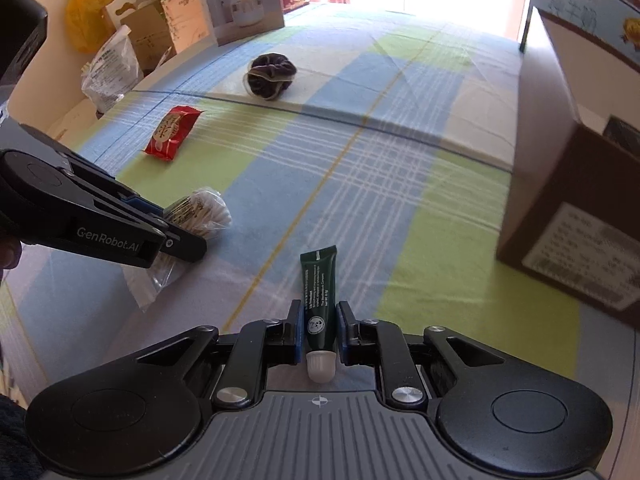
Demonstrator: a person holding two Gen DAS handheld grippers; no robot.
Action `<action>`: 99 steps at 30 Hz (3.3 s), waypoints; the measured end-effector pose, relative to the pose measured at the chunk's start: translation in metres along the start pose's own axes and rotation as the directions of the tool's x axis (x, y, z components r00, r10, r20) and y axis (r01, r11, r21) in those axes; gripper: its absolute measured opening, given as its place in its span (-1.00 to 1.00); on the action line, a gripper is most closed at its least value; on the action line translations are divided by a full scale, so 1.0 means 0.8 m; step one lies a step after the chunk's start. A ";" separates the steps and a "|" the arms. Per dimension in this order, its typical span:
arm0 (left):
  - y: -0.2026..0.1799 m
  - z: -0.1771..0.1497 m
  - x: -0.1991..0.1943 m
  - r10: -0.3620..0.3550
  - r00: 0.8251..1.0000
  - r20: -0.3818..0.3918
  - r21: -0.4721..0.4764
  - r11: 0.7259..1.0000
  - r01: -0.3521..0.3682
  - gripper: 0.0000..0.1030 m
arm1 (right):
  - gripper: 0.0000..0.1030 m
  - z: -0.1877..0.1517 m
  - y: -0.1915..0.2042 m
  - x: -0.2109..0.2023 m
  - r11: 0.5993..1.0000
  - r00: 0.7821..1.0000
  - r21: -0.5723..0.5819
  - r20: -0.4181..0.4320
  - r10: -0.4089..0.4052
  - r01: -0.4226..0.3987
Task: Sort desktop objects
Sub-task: 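Carry the cotton swab bag and green tube with both tools over the cardboard box, then open the left tool to drop the swab bag while the right tool releases the green tube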
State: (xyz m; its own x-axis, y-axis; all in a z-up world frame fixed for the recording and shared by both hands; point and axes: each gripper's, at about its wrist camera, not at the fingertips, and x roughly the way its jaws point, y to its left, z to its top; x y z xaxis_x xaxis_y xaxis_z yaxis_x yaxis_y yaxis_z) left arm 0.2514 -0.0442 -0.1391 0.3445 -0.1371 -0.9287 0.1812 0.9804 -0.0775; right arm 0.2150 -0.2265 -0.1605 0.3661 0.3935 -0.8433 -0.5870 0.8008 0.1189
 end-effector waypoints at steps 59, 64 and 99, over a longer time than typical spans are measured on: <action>-0.263 0.341 0.025 -0.138 0.966 0.218 0.237 0.968 0.085 -0.62 | -0.75 0.194 -0.357 -0.091 0.940 0.955 0.339 0.271 -0.119 0.021; -0.261 0.375 0.052 -0.112 0.972 0.207 0.232 0.971 0.063 -0.62 | -0.75 0.206 -0.372 -0.067 0.934 0.962 0.356 0.245 -0.117 0.023; -0.275 0.436 0.117 0.005 0.981 0.192 0.307 0.949 -0.065 -0.31 | -0.74 0.218 -0.388 -0.013 0.909 0.974 0.414 0.181 -0.136 0.050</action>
State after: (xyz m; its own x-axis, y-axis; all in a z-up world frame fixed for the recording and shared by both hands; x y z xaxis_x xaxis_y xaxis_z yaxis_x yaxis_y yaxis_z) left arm 0.5651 -0.3218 -0.0823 0.5160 -0.1568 -0.8421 0.4327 0.8962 0.0983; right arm 0.5192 -0.4005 -0.0973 0.5672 0.3563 -0.7425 -0.2162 0.9344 0.2832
